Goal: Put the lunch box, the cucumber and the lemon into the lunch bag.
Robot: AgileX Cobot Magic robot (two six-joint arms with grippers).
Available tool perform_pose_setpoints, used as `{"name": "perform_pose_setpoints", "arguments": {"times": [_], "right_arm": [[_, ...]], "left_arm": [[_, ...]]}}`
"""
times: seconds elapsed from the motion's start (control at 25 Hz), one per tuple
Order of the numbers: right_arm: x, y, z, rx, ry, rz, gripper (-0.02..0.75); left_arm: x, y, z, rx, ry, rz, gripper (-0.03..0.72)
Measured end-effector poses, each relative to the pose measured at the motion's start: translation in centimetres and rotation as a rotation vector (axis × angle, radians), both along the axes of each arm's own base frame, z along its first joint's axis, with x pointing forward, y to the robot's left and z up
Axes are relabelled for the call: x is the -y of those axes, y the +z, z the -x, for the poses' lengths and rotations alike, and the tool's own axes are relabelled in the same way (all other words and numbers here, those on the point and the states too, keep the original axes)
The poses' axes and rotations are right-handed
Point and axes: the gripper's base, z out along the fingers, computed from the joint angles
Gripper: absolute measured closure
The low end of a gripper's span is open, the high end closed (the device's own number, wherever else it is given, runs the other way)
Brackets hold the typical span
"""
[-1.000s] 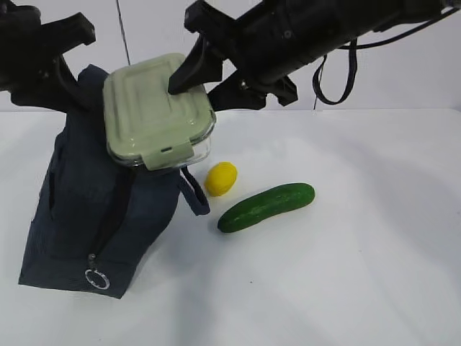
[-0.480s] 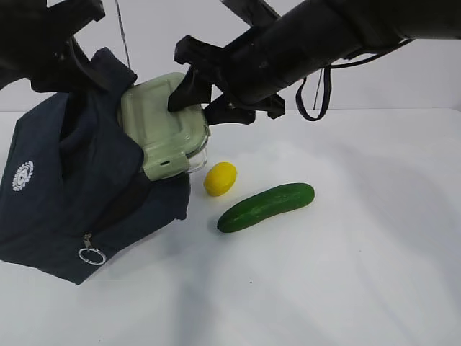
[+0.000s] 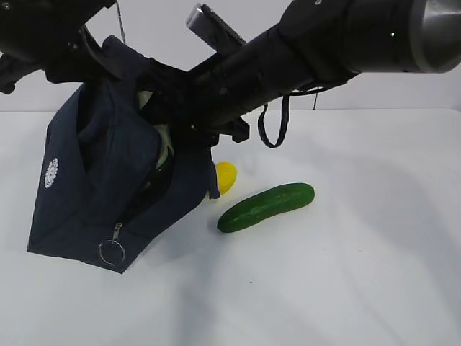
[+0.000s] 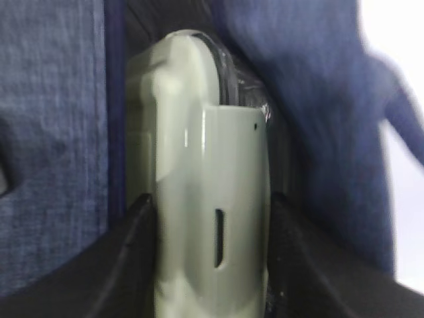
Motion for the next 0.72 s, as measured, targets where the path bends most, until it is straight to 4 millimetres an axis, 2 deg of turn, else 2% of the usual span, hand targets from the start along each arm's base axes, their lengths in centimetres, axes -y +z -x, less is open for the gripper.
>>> {"name": "perform_pose_setpoints", "arguments": {"times": [0.2, 0.56, 0.72], "right_arm": [[-0.7, -1.0, -0.1, -0.053, 0.009, -0.05, 0.35], [-1.4, -0.3, 0.0, 0.018, 0.071, -0.138, 0.347], [-1.6, 0.1, 0.0, 0.063, 0.096, -0.171, 0.289]], "left_arm": [[0.0, 0.0, 0.0, 0.004, 0.002, 0.001, 0.692], [0.1, 0.1, -0.1, 0.009, 0.004, 0.007, 0.692], [0.1, 0.1, -0.1, 0.013, 0.006, 0.008, 0.692]]}}
